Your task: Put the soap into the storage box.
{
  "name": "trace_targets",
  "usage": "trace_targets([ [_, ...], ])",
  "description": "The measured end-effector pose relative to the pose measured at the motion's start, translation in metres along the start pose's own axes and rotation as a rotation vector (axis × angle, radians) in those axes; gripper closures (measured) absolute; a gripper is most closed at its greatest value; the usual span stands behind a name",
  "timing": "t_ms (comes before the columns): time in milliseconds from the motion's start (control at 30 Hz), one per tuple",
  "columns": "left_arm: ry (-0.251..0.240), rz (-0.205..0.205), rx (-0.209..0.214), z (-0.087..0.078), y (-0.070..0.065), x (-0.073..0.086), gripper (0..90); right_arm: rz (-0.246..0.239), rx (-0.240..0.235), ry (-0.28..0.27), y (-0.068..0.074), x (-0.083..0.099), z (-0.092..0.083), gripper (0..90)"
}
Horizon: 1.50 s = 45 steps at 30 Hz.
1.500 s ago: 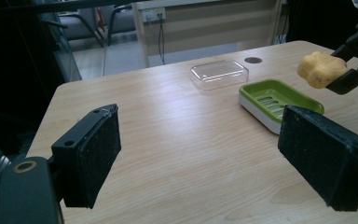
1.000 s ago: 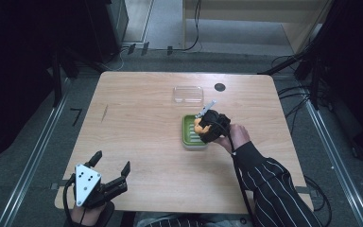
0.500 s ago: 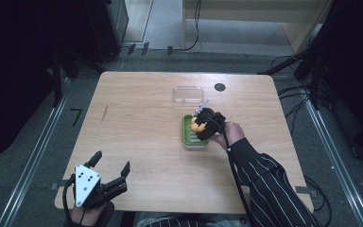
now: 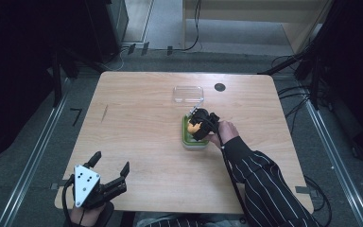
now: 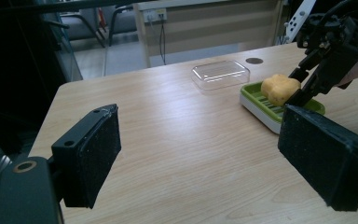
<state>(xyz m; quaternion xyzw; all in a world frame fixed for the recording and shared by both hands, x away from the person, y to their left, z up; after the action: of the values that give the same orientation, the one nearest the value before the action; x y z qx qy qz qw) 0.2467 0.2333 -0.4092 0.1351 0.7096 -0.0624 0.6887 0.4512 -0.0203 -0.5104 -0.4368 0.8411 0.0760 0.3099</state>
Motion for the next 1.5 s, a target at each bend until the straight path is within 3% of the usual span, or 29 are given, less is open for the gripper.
trace_targets([
  [1033, -0.002, -0.002, -0.004, -0.001, 0.001, 0.000, 13.7, 0.027, 0.003, 0.051, 0.006, 0.003, 0.015, 39.5],
  [1500, -0.006, -0.004, -0.008, -0.002, 0.002, -0.001, 13.7, 0.006, -0.005, 0.029, 0.007, -0.004, 0.004, 19.4],
])
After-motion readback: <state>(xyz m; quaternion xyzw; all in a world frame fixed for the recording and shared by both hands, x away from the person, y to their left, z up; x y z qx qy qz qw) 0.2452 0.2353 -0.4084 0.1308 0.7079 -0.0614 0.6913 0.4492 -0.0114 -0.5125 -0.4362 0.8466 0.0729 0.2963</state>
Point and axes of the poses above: each handheld gripper's, and its own axes: z roughly forward along the jaws, x roughly out of its underside, y roughly to its left, the point moved 8 cm from there along z, roughly forward along the jaws, and after that the axes turned 14 degrees about -y, right-handed, at the moved point
